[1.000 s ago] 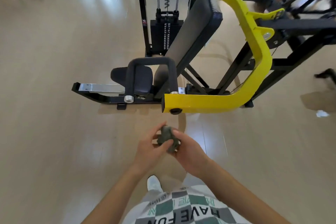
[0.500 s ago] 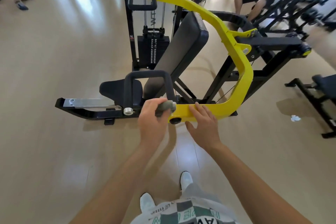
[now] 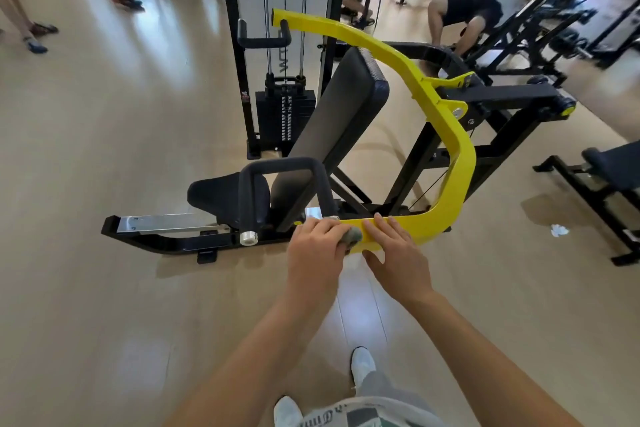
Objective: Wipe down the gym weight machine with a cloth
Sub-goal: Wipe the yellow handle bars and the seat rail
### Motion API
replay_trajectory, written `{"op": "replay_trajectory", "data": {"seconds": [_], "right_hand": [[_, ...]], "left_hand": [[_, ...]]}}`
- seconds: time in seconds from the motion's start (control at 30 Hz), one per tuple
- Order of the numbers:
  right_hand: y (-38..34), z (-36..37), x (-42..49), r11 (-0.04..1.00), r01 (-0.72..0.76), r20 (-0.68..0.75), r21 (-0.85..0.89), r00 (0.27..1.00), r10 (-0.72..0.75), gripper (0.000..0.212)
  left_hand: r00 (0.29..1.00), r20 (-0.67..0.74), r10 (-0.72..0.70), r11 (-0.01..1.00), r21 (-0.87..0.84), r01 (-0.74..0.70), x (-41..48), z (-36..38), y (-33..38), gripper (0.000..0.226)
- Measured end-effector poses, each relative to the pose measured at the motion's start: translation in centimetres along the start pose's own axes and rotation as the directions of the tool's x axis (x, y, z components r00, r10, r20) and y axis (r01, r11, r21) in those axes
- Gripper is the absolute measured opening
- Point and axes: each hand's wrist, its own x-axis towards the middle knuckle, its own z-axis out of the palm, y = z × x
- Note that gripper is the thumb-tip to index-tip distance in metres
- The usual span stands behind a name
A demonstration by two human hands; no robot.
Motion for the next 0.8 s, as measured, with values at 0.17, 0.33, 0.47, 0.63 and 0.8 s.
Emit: {"op": "replay_trajectory", "data": {"seconds": [0.17,0.33,0.47,0.63,0.8], "right_hand": [[-0.5,0.2,0.1,0.998,-0.043,-0.005,0.044,0.999,0.043,0.064],[-1.1,0.5,0.2,0.994,-0.093,-0.005,0.055,0.996,0.093,0.061],[-2.5,0.4,0.3,0.987,-0.148,0.028,0.054,0.989,0.147,0.059],[-8.1,-0.5,0.6,0.98,-0.02,-0.122,0.196,0.992,0.045,0.028],[-15.6,1.4,2.9,0.876,0.16,0.062,0.455,0.976,-0.21,0.033]], "left_hand": [[0.995,-0.029,-0.092,0.993,-0.082,0.09,-0.2,-1.6,-1.7,0.02],[0.979,0.04,-0.201,0.953,-0.224,0.205,-1.7,-3.5,-1.4,0.014],[0.913,0.293,-0.283,0.907,-0.227,0.354,-4.5,-6.1,-3.7,0.007],[0.838,0.211,-0.502,0.731,-0.414,0.542,-6.3,-9.6,-8.1,0.01],[0.813,0.014,-0.582,0.712,-0.474,0.518,-2.9,-11.0,-12.0,0.013]]}}
